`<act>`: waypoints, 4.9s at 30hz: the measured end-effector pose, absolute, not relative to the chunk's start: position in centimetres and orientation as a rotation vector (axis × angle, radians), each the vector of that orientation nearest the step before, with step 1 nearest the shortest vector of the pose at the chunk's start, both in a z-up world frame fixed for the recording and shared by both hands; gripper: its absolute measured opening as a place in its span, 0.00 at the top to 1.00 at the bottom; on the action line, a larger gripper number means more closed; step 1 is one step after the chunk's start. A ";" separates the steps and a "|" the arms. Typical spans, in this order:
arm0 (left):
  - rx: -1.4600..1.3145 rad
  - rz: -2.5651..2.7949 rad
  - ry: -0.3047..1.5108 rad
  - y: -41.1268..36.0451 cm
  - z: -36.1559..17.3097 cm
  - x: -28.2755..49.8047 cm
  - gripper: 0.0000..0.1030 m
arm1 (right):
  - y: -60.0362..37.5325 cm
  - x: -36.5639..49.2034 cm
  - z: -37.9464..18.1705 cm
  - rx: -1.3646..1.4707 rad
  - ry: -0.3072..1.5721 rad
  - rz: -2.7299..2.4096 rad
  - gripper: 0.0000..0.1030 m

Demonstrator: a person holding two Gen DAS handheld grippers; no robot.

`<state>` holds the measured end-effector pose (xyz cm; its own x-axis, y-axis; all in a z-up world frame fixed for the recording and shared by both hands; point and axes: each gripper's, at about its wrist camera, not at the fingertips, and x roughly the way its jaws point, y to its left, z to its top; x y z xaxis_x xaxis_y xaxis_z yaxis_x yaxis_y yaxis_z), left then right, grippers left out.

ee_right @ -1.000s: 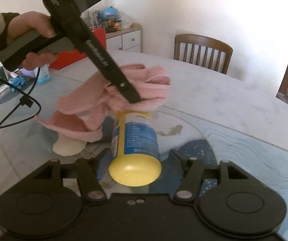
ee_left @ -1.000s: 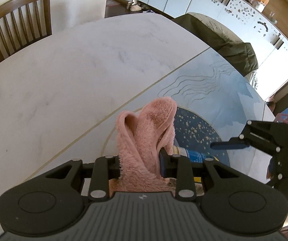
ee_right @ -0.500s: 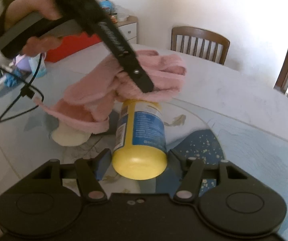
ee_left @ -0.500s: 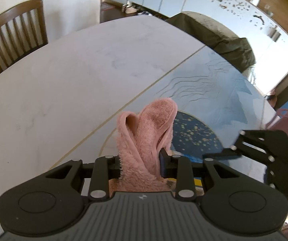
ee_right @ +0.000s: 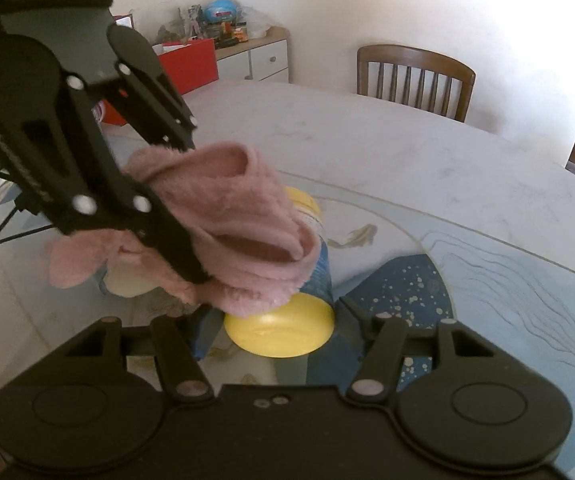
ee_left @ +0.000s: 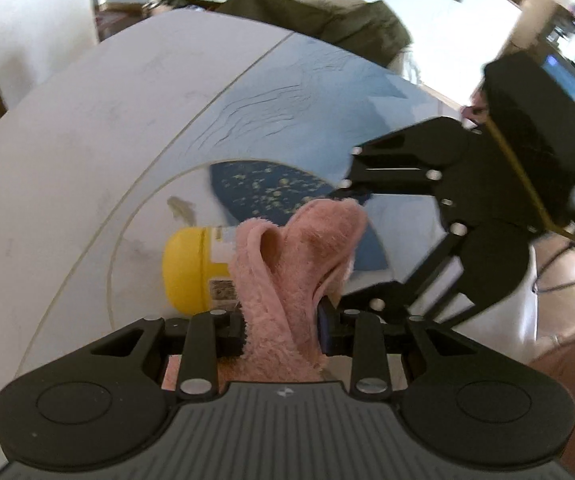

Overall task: Clean container
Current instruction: 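Rub the towel along the bottle label with the left tool, then wipe the bottle with the towel while the right tool tilts the bottle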

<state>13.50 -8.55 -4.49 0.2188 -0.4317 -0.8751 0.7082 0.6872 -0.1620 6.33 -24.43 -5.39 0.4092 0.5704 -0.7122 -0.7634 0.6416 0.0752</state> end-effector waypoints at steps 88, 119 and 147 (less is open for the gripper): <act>0.159 -0.584 1.119 -4.2 -5.0 17.9 0.70 | -24.4 7.3 -5.9 -0.207 0.774 0.762 0.41; 0.027 -0.670 1.125 -4.3 -5.4 14.6 0.71 | -30.2 8.3 -6.3 0.240 1.020 0.879 0.41; -0.010 -0.660 1.126 -3.2 -6.3 16.0 0.71 | -30.2 10.2 -6.1 0.284 1.033 0.851 0.41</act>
